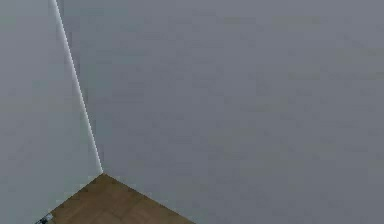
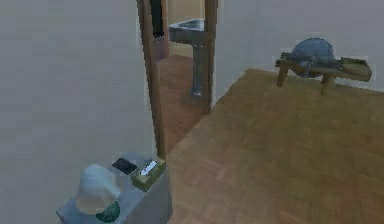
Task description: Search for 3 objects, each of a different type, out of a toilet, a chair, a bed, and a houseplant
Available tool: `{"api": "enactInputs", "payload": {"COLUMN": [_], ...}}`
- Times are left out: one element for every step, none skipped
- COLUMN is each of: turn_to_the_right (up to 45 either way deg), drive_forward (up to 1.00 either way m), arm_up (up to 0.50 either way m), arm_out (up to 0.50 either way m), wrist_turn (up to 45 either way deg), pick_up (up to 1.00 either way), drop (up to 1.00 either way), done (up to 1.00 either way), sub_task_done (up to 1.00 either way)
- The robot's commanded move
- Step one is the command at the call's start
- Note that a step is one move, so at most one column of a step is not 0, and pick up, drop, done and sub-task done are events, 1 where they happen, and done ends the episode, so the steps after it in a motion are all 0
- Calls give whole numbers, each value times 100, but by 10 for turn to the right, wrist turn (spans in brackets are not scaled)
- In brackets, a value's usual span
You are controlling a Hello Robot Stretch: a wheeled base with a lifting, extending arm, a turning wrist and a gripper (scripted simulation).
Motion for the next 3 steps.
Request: {"api": "enactInputs", "payload": {"turn_to_the_right": [60, 0, -450], "drive_forward": [0, 40, 0], "arm_up": [0, 0, 0], "arm_out": [0, 0, 0], "wrist_turn": [0, 0, 0], "pick_up": [0, 0, 0], "drop": [0, 0, 0], "done": [0, 0, 0], "sub_task_done": [0, 0, 0]}}
